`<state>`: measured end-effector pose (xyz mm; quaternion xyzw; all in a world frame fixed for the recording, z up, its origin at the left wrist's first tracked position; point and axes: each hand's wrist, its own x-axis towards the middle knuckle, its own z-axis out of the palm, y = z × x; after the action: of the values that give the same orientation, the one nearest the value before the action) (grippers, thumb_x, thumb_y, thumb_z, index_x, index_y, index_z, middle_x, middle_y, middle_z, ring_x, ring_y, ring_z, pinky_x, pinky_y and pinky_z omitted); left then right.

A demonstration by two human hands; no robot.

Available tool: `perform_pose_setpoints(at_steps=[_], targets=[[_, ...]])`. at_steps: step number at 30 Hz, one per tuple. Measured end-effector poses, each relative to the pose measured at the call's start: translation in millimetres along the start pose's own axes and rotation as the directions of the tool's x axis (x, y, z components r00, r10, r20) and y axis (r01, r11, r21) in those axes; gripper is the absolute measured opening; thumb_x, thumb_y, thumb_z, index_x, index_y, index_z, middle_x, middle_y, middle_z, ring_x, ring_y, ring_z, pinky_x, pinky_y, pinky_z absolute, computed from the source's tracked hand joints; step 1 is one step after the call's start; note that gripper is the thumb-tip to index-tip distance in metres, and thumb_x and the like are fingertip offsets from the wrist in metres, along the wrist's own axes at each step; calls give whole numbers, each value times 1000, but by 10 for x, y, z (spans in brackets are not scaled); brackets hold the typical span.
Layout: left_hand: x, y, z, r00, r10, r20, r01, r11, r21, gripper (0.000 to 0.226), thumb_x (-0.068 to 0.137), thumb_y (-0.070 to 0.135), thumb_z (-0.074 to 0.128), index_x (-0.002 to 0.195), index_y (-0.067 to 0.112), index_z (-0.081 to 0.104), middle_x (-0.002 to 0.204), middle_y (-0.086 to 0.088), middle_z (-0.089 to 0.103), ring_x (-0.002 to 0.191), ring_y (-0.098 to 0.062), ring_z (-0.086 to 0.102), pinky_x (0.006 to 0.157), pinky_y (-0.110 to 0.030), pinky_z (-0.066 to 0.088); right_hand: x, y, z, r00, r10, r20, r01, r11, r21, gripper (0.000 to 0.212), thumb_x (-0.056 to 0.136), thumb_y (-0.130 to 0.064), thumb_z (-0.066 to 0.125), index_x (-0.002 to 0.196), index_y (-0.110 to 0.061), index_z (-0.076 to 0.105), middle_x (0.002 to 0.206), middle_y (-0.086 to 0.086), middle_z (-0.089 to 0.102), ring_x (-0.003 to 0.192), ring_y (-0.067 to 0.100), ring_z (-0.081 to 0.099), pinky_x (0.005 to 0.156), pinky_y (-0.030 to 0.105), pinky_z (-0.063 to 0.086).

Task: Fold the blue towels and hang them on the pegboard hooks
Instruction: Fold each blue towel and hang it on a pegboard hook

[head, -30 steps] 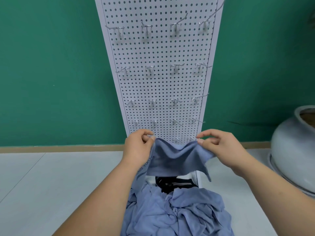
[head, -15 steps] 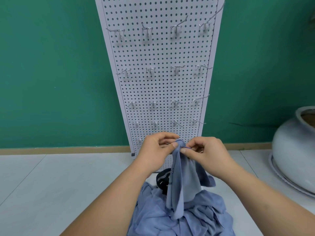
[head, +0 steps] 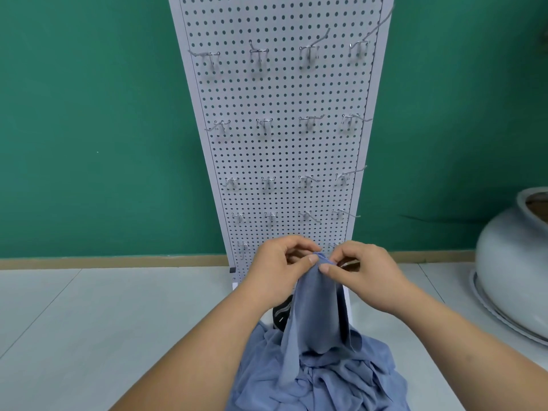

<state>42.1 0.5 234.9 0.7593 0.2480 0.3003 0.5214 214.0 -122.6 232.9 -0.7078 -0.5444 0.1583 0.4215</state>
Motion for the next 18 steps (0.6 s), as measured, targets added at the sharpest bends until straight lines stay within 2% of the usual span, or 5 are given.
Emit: perform_pose_setpoints(at_steps=[4,7,10,12,18], targets=[[4,-37,-31,1000,7,17,-9,994,106,19,96,10,75,107,25,80,95,7,78,91,-7,72,87,-18,55,6,58,17,996,-16,91,13,999,29,20,92,-35,80,81,-23,69,76,-5,71,70,9,65,69,22,53],[37,-13,-95,995,72,-75,-59,986,158,22,97,12,74,98,33,79,91,13,77,87,-3,70,84,-17,55,0,93,48,981,19,191,-31,998,63,18,94,-28,79,88,-17,66,72,0,71,64,8,59,62,18,47],[76,-8,-248,973,107,-206,-78,986,144,19,98,11,72,99,29,78,92,13,76,86,-1,68,81,-16,54,7,248,63,958,55,282,-30,995,-91,21,93,-29,80,85,-22,62,69,-13,67,62,4,54,64,19,45],[99,-48,-375,948,113,-298,-71,987,147,18,99,13,71,100,30,76,93,13,75,86,-3,67,80,-15,53,26,384,33,963,72,258,-14,975,-221,26,92,-36,80,80,-27,59,69,-14,62,62,5,48,64,25,43],[128,-219,-769,850,106,-516,-7,982,191,16,100,14,69,100,29,73,94,12,74,85,-7,65,79,-19,53,53,589,-282,982,109,152,-19,866,-499,18,95,-42,74,81,-36,64,84,-16,70,82,9,62,75,32,51]])
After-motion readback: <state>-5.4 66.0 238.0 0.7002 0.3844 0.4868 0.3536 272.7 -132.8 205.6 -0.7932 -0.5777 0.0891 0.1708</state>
